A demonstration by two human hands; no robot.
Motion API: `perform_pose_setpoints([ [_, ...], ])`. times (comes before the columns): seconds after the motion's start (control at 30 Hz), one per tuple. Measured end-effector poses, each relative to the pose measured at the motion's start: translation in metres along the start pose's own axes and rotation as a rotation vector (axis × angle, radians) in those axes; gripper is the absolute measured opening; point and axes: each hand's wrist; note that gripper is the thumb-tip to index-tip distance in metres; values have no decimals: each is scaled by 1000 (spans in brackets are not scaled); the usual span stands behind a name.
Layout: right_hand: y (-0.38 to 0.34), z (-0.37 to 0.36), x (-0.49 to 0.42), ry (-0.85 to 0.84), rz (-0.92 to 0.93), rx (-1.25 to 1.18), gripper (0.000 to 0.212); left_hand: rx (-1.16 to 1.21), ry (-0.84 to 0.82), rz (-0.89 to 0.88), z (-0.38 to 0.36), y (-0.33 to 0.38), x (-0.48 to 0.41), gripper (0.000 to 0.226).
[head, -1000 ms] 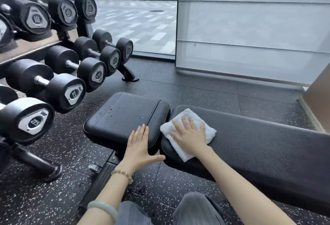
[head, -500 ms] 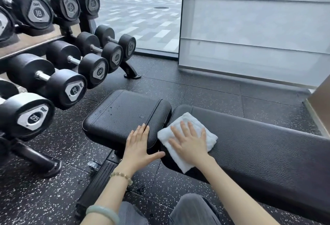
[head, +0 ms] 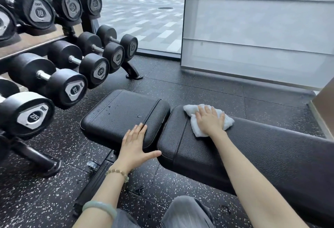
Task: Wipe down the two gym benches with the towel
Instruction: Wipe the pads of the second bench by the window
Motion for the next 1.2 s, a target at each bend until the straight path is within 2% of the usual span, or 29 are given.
perform_pose_setpoints([
  [0.2,97,-7,32,-28,-244,30,48,-12,9,-6,-1,1,1,137],
  [0.37,89,-1,36,-85,-357,13,51,-21,17,-13,-2,4,1,139],
  [0.43,64,1,30,-83,-296,-7,51,-48,10,-9,-2,3,1,139],
  [0.6,-24,4,0,-65,26,26,50,-15,24,-15,-3,2,0,139],
  [0.8,-71,2,8,-62,138,85,52,23,11,-4,-1,-1,-1,140],
  [1.0,-82,-11,94,0,302,71,53,101,2,3,1,-5,-3,135],
  [1.13,-42,-16,127,54,347,117,79,47,6,-17,-1,-4,-2,131],
  [1.2,-11,-18,141,100,298,141,66,30,10,-22,-2,-3,-1,131],
])
Point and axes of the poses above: each hand's wrist, its own x-axis away from the middle knuckle, its own z-axis out of the back of the hand, y = z × x, and after that the axes turned 11 degrees about x, right-handed
